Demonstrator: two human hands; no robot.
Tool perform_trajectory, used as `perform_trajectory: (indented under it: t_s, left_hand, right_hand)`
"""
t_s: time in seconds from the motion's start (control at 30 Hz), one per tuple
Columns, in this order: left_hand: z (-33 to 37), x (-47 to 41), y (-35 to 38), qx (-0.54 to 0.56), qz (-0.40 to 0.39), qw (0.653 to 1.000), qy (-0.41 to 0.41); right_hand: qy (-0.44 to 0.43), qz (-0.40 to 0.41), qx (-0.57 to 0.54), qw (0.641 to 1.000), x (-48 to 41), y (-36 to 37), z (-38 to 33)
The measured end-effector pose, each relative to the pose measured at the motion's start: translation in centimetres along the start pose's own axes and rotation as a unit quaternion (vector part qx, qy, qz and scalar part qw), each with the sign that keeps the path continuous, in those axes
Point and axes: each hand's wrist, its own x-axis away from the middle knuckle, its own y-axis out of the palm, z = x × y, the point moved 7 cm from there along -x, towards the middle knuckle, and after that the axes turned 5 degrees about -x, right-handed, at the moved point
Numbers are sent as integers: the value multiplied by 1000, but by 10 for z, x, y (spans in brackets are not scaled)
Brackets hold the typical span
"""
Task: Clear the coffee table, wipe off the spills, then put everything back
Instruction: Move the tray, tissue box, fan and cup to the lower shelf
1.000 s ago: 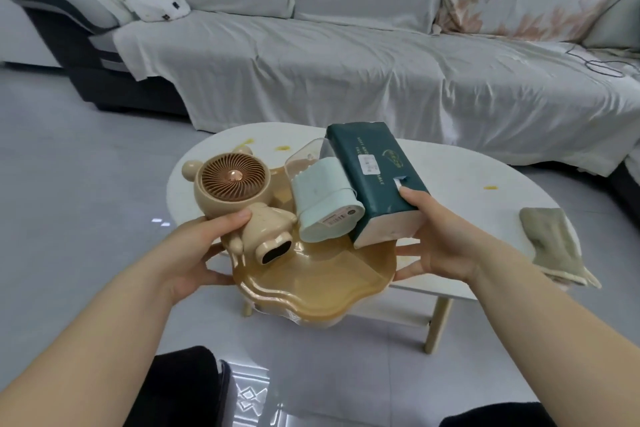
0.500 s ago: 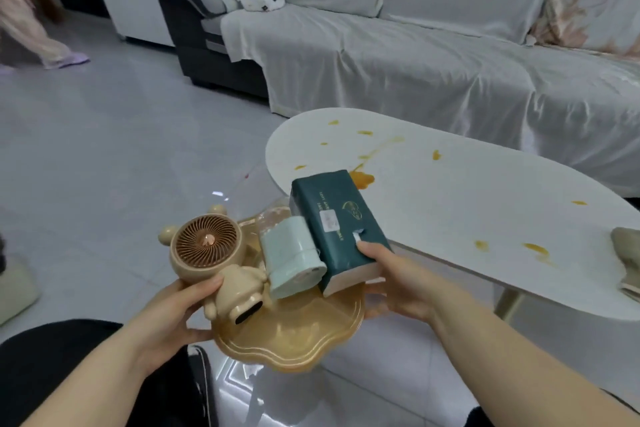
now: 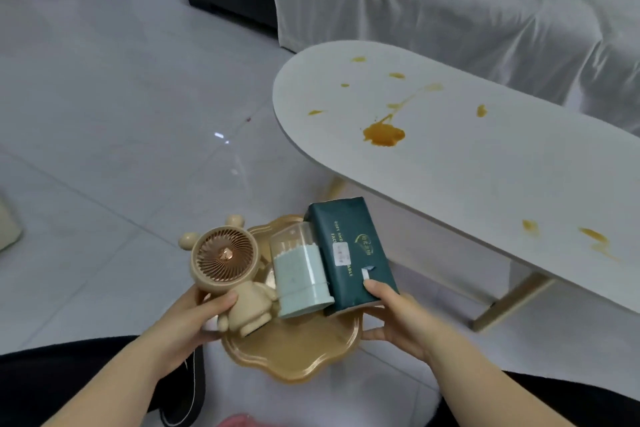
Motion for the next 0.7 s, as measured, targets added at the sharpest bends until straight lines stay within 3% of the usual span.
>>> perform_trajectory:
  t_s: [0.27, 0.7]
  left_hand:
    - [-1, -91, 73, -71, -107, 991, -43]
    - [-11, -187, 159, -90, -144, 984, -50]
  right_hand:
    - [-5, 127, -102, 987, -4, -79, 12]
    - [-1, 185, -134, 974, -50, -174, -15]
